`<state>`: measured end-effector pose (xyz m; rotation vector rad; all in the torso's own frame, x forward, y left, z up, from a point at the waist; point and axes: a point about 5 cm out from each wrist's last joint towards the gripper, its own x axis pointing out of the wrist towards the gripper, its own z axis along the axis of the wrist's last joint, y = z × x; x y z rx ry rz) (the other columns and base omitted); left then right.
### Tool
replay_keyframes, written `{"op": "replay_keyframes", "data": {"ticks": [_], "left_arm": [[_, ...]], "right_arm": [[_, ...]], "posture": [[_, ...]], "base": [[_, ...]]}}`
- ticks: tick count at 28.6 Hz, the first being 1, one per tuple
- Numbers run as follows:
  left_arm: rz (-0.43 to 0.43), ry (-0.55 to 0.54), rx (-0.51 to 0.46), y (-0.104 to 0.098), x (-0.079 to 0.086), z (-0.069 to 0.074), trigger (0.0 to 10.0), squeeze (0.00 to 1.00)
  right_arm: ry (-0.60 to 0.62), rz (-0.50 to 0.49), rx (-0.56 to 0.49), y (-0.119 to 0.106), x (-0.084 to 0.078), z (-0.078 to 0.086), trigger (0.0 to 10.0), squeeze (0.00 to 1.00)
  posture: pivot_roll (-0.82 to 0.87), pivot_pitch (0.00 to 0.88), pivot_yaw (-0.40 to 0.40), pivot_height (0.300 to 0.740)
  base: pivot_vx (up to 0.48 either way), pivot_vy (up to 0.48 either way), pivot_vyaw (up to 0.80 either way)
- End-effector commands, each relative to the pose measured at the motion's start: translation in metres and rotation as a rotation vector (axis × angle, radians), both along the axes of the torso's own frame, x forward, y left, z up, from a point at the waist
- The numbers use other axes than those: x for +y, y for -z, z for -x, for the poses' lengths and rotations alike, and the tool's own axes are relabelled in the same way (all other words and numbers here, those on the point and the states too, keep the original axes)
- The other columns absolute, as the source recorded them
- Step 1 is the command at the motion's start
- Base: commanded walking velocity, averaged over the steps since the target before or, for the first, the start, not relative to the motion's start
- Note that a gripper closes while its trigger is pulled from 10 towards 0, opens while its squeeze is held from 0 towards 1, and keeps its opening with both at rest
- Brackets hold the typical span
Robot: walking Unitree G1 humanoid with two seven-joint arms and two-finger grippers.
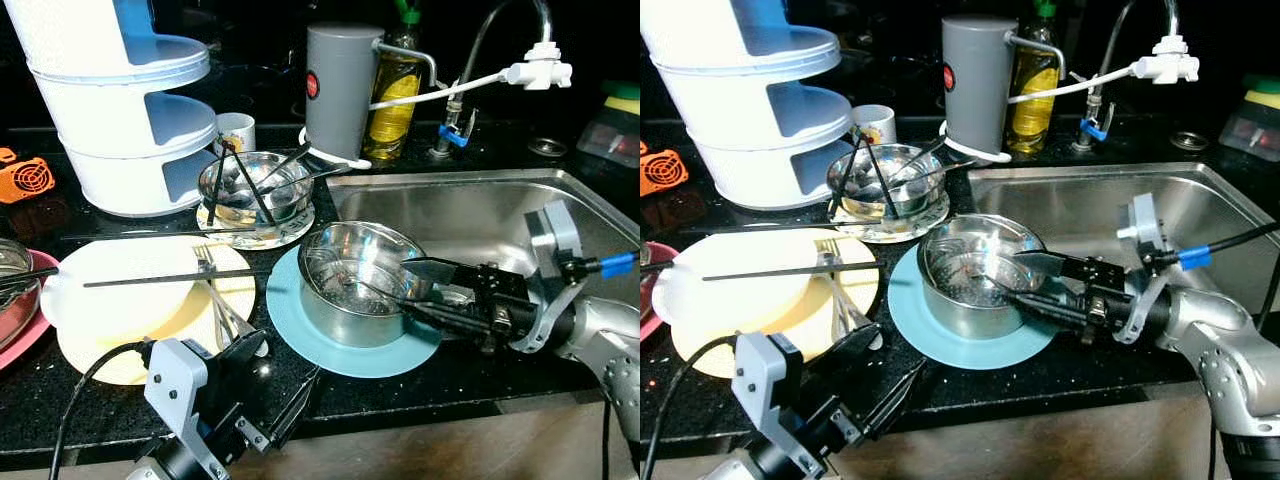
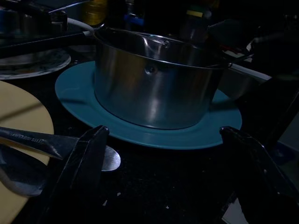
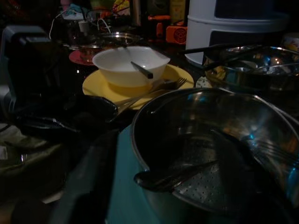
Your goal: Kitchen organization
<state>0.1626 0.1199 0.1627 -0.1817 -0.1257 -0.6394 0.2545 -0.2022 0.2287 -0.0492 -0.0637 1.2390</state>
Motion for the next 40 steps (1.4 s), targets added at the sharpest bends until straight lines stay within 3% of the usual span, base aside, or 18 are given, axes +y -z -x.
{"op": "replay_keyframes", "data": {"ticks": [1,2,3,5,6,7,16,17,18,19,40], "left_arm": [[-0.015,0.004,0.011,0.003,0.000,0.000,10.0,0.00],[-0.015,0.004,0.011,0.003,0.000,0.000,10.0,0.00],[-0.016,0.005,0.010,0.003,0.000,0.000,10.0,0.00],[-0.016,0.005,0.010,0.003,0.000,0.000,10.0,0.00],[-0.017,0.006,0.010,0.003,0.000,0.000,10.0,0.00],[-0.017,0.007,0.010,0.003,0.000,0.000,10.0,0.00],[-0.017,0.011,0.007,0.003,0.000,-0.001,10.0,0.00],[-0.017,0.011,0.007,0.002,0.000,-0.001,10.0,0.00],[-0.017,0.011,0.007,0.002,0.000,-0.001,10.0,0.00],[-0.017,0.012,0.007,0.002,-0.001,-0.001,10.0,0.00],[-0.017,0.012,0.006,0.001,-0.001,-0.001,10.0,0.00]], "right_arm": [[-0.004,0.040,-0.002,0.006,0.001,0.001,10.0,1.00],[-0.007,0.049,-0.002,0.008,0.001,0.001,10.0,1.00],[-0.019,0.057,0.004,0.010,0.002,0.002,10.0,0.90],[-0.027,0.060,0.010,0.011,0.003,0.003,10.0,0.90],[-0.037,0.061,0.013,0.012,0.004,0.005,10.0,0.27],[-0.040,0.062,0.012,0.012,0.005,0.005,10.0,0.00],[-0.015,0.073,-0.031,0.015,0.008,0.001,10.0,0.00],[-0.013,0.067,-0.038,0.015,0.009,0.000,9.1,0.00],[-0.013,0.067,-0.038,0.015,0.009,0.000,9.1,0.00],[-0.009,0.056,-0.046,0.013,0.009,-0.001,0.0,0.00],[-0.053,-0.058,-0.075,0.001,0.018,-0.002,0.0,0.00]], "posture": [[0.03,0.000,-0.060,0.740],[0.03,0.000,-0.060,0.740],[0.03,0.000,-0.059,0.740],[0.03,0.000,-0.059,0.740],[0.03,0.000,-0.059,0.740],[0.03,0.000,-0.059,0.740],[0.04,0.000,-0.058,0.740],[0.04,0.000,-0.057,0.740],[0.04,0.000,-0.057,0.740],[0.04,0.000,-0.056,0.740],[0.04,0.000,-0.053,0.740]], "base": [[0.000,0.000,0.00],[0.000,0.000,0.00],[0.000,0.000,0.00],[0.000,0.000,0.00],[0.000,0.000,0.00],[0.000,0.000,0.00],[0.000,0.000,0.00],[0.000,0.000,0.00],[0.000,0.000,0.00],[0.000,0.000,0.00],[0.000,0.000,0.00]]}}
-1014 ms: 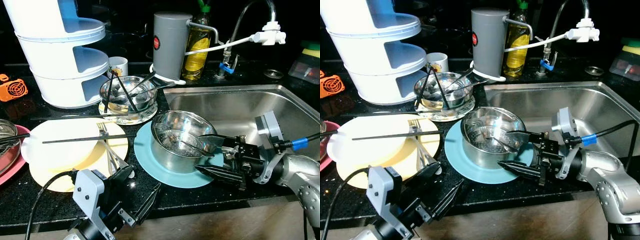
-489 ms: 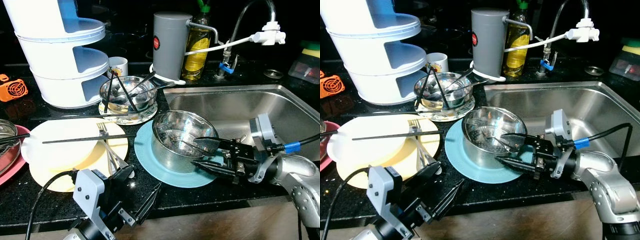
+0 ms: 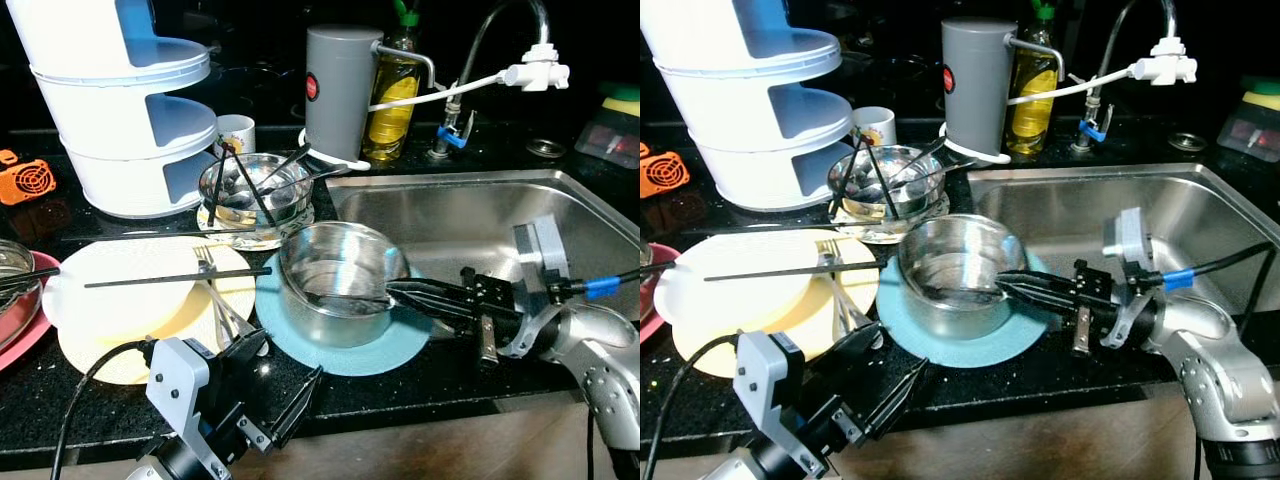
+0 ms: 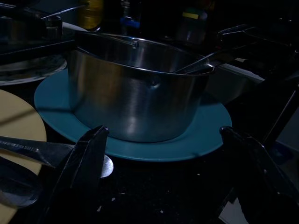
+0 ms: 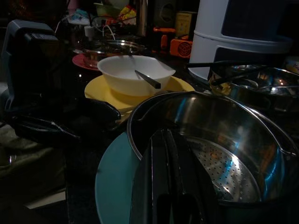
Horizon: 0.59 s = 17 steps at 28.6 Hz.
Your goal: Kitchen organization
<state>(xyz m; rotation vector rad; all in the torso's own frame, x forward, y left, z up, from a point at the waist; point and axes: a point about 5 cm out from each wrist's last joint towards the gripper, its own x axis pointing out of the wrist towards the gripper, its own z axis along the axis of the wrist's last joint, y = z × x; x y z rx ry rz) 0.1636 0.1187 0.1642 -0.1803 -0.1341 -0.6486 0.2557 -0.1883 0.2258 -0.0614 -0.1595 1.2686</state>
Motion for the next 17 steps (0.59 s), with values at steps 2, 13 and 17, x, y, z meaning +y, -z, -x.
{"op": "replay_keyframes", "data": {"ticks": [2,13,17], "left_arm": [[-0.018,0.005,0.014,0.003,0.000,0.000,10.0,0.00],[-0.018,0.008,0.013,0.003,-0.001,-0.001,10.0,0.00],[-0.017,0.010,0.013,0.003,-0.002,-0.001,10.0,0.00]], "right_arm": [[-0.024,-0.045,0.000,-0.005,0.005,-0.001,0.0,0.00],[-0.016,-0.092,-0.033,-0.019,0.007,-0.006,0.0,0.00],[0.015,-0.147,-0.061,-0.028,0.006,-0.010,0.0,0.00]], "posture": [[0.04,0.000,-0.053,0.740],[0.04,0.000,-0.055,0.740],[0.04,0.000,-0.056,0.740]], "base": [[0.000,0.000,0.00],[0.000,0.000,0.00],[0.000,0.000,0.00]]}}
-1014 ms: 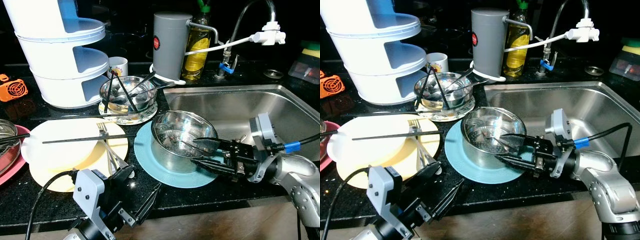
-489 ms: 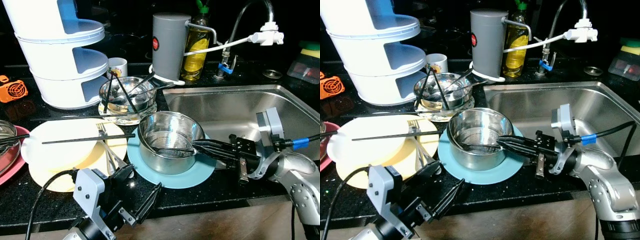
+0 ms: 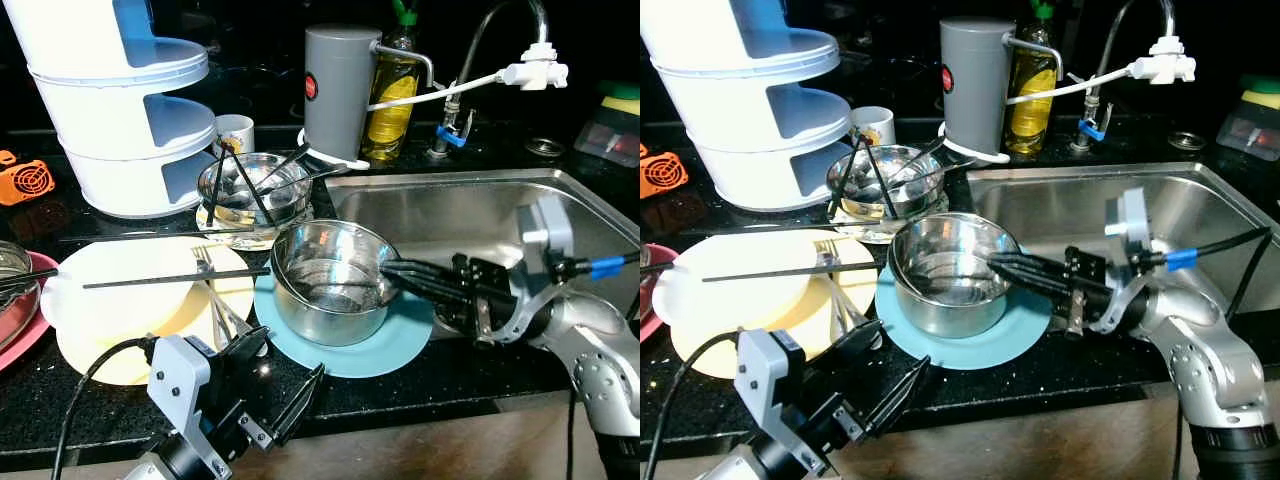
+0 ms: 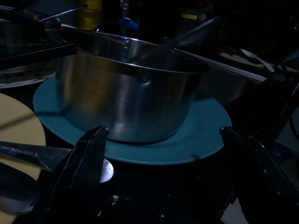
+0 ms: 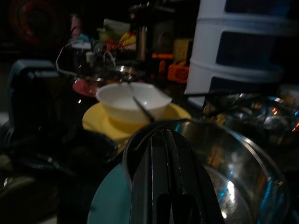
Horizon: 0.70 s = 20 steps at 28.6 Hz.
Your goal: Kitchen organization
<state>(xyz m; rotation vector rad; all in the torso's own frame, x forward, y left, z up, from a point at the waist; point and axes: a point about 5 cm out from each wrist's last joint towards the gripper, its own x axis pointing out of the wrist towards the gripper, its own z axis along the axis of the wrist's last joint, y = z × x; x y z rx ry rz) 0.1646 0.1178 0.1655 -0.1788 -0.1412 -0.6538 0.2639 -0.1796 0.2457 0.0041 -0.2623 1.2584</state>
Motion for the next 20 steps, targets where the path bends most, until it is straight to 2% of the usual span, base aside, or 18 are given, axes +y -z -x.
{"op": "replay_keyframes", "data": {"ticks": [1,4,9,10,13,14,16,20], "left_arm": [[-0.018,0.005,0.021,0.005,-0.001,0.000,10.0,0.00],[-0.019,0.005,0.020,0.004,-0.001,0.000,10.0,0.00],[-0.021,0.003,0.020,0.005,0.000,0.000,10.0,0.00],[-0.022,0.002,0.020,0.005,0.000,-0.001,10.0,0.00],[-0.022,0.002,0.020,0.005,0.000,-0.001,10.0,0.00],[-0.021,0.002,0.020,0.005,0.000,-0.001,10.0,0.00],[-0.021,0.002,0.020,0.005,0.000,-0.001,10.0,0.00],[-0.021,0.007,0.020,0.005,-0.001,-0.001,10.0,0.00]], "right_arm": [[0.016,-0.041,-0.019,-0.008,-0.003,-0.002,0.0,0.00],[0.039,-0.106,-0.039,-0.017,-0.007,-0.005,0.0,0.00],[0.048,-0.147,-0.045,-0.023,-0.013,-0.006,0.0,0.00],[0.050,-0.185,-0.049,-0.027,-0.020,-0.006,0.0,0.00],[0.050,-0.200,-0.051,-0.029,-0.023,-0.005,0.0,0.00],[0.061,-0.236,-0.061,-0.034,-0.030,-0.005,0.0,0.00],[0.067,-0.251,-0.065,-0.036,-0.032,-0.005,0.0,0.00],[0.097,-0.345,-0.077,-0.044,-0.045,-0.005,0.0,0.00]], "posture": [[0.04,0.000,-0.056,0.740],[0.04,0.000,-0.056,0.740],[0.04,0.000,-0.056,0.740],[0.04,0.000,-0.057,0.740],[0.04,0.000,-0.057,0.740],[0.04,0.000,-0.057,0.740],[0.04,0.000,-0.057,0.740],[0.03,0.000,-0.053,0.740]], "base": [[0.000,0.000,0.00],[0.000,0.000,0.00],[0.000,0.000,0.00],[0.000,0.000,0.00],[0.000,0.000,0.00],[0.000,0.000,0.00],[0.000,0.000,0.00],[0.000,0.000,0.00]]}}
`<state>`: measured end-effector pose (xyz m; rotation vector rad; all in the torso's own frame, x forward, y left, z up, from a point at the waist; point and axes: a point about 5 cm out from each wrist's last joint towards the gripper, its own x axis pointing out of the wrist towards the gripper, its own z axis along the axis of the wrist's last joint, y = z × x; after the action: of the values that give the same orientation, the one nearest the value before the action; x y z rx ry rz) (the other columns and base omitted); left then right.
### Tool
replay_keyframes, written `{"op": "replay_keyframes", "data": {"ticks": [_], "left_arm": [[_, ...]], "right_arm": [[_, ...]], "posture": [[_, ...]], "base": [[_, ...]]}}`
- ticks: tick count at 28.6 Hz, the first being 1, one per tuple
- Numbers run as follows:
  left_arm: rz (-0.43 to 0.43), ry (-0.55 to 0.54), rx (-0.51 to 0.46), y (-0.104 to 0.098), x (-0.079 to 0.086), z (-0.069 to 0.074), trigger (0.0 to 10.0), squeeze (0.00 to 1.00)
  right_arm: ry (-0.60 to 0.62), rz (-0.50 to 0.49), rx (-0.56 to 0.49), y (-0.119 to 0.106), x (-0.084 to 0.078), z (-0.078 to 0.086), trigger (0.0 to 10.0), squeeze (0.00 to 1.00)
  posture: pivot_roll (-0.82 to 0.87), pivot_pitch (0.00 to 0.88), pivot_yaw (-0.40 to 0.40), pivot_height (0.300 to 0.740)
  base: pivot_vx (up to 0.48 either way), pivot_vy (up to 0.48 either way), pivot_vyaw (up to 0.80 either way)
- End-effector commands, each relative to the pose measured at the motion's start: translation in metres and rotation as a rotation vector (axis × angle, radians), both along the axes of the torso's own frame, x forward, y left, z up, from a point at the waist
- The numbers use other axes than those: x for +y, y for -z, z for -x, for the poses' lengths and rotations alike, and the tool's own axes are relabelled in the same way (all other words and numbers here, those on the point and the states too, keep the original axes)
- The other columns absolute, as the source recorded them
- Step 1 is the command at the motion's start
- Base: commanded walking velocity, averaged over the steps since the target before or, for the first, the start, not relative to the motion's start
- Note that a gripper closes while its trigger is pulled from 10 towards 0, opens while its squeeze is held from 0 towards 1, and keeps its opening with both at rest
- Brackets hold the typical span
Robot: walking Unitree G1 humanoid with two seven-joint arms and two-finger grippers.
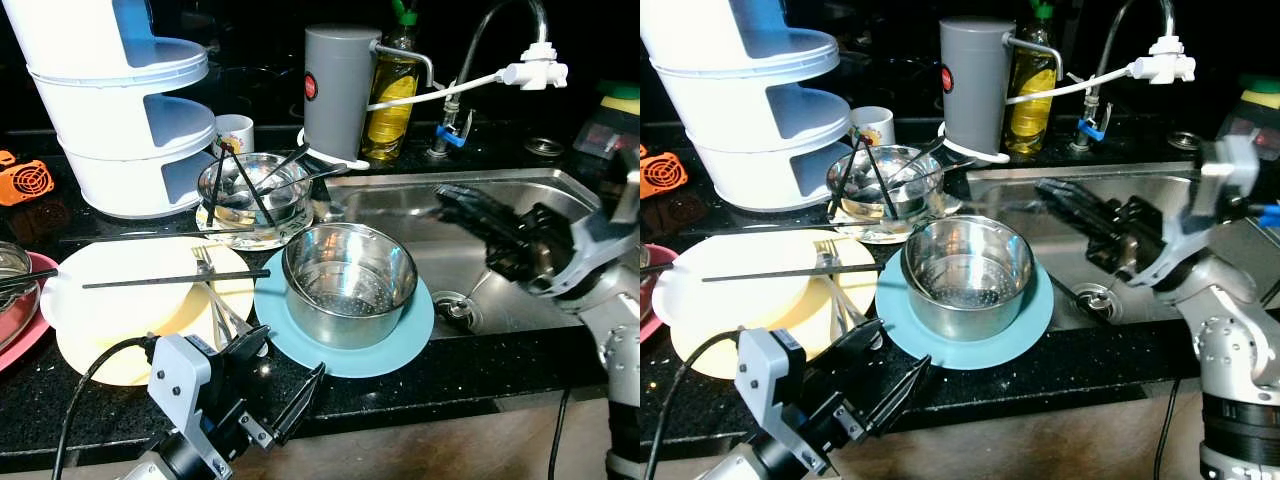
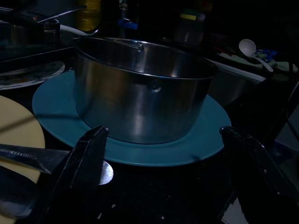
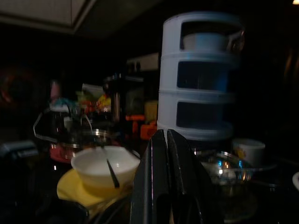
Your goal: Kitchen organization
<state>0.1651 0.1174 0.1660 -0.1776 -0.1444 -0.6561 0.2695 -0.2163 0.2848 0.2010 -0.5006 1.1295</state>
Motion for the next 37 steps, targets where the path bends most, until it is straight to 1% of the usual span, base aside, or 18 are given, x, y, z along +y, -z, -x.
{"op": "replay_keyframes", "data": {"ticks": [1,5,9,12,15,17,18,19,20,21,22,23,24,25,29,32,33,37], "left_arm": [[-0.021,0.007,0.024,0.006,-0.001,-0.001,10.0,0.00],[-0.021,0.013,0.023,0.006,-0.001,-0.001,10.0,0.00],[-0.022,0.014,0.021,0.006,-0.001,-0.002,10.0,0.00],[-0.022,0.015,0.020,0.006,-0.001,-0.002,10.0,0.00],[-0.022,0.016,0.015,0.006,-0.001,-0.003,10.0,0.00],[-0.021,0.016,0.013,0.005,-0.002,-0.003,10.0,0.00],[-0.021,0.016,0.013,0.005,-0.002,-0.003,10.0,0.00],[-0.021,0.016,0.012,0.005,-0.002,-0.003,10.0,0.00],[-0.021,0.016,0.012,0.005,-0.002,-0.003,10.0,0.00],[-0.017,0.023,0.011,0.004,-0.002,-0.003,10.0,0.00],[-0.015,0.027,0.011,0.004,-0.003,-0.003,10.0,0.00],[-0.015,0.029,0.009,0.003,-0.003,-0.003,10.0,0.00],[-0.015,0.030,0.008,0.003,-0.003,-0.003,10.0,0.00],[-0.016,0.031,0.007,0.002,-0.003,-0.003,10.0,0.00],[-0.019,0.034,0.004,0.001,-0.003,-0.002,10.0,0.00],[-0.019,0.035,0.004,0.001,-0.003,-0.002,10.0,0.00],[-0.021,0.039,0.003,0.000,-0.003,-0.002,10.0,0.00],[-0.022,0.044,0.002,0.000,-0.003,-0.002,10.0,0.00]], "right_arm": [[0.018,-0.065,-0.009,-0.006,-0.010,0.000,0.0,0.00],[0.084,-0.171,-0.002,-0.009,-0.024,-0.003,0.0,0.00],[0.164,-0.184,0.028,-0.007,-0.030,-0.009,0.0,0.00],[0.180,-0.186,0.036,-0.006,-0.031,-0.011,0.0,0.00],[0.373,-0.181,0.141,0.007,-0.048,-0.034,0.0,0.00],[0.487,-0.168,0.192,0.013,-0.059,-0.044,0.0,0.00],[0.487,-0.168,0.192,0.013,-0.059,-0.044,0.0,0.00],[0.566,-0.154,0.229,0.018,-0.065,-0.050,0.0,0.00],[0.566,-0.154,0.229,0.018,-0.065,-0.050,0.0,0.00],[0.637,-0.078,0.285,0.027,-0.065,-0.056,0.0,0.00],[0.665,-0.044,0.310,0.031,-0.065,-0.059,0.0,0.00],[0.725,0.031,0.335,0.038,-0.065,-0.063,4.9,0.00],[0.765,0.081,0.347,0.042,-0.065,-0.065,4.9,0.00],[0.797,0.147,0.371,0.049,-0.064,-0.068,10.0,0.00],[0.851,0.275,0.414,0.063,-0.057,-0.076,10.0,0.00],[0.863,0.302,0.416,0.065,-0.055,-0.078,10.0,0.00],[0.858,0.325,0.446,0.073,-0.048,-0.082,10.0,0.00],[0.852,0.327,0.460,0.077,-0.043,-0.085,10.0,0.00]], "posture": [[0.03,0.000,-0.053,0.740],[0.03,0.000,-0.051,0.740],[0.03,0.000,-0.052,0.740],[0.03,0.000,-0.053,0.740],[0.03,0.000,-0.057,0.740],[0.03,0.000,-0.058,0.740],[0.03,0.000,-0.058,0.740],[0.03,0.000,-0.057,0.740],[0.03,0.000,-0.057,0.740],[0.03,0.000,-0.055,0.740],[0.03,0.000,-0.055,0.740],[0.03,0.000,-0.055,0.740],[0.03,0.000,-0.055,0.740],[0.03,0.000,-0.054,0.740],[0.04,0.000,-0.053,0.740],[0.04,0.000,-0.053,0.740],[0.04,0.000,-0.052,0.740],[0.04,0.000,-0.051,0.740]], "base": [[0.000,0.000,0.00],[0.000,0.000,0.00],[0.000,0.000,0.00],[0.000,0.000,0.00],[0.000,0.000,0.00],[0.000,0.000,0.00],[0.000,0.000,0.00],[0.000,0.000,0.00],[0.000,0.000,0.00],[0.000,0.000,0.00],[0.000,0.000,0.00],[0.000,0.000,0.00],[0.000,0.000,0.00],[0.000,0.000,0.00],[0.000,0.000,0.00],[0.000,0.000,0.00],[0.000,0.000,-0.71],[0.000,0.000,-0.74]]}}
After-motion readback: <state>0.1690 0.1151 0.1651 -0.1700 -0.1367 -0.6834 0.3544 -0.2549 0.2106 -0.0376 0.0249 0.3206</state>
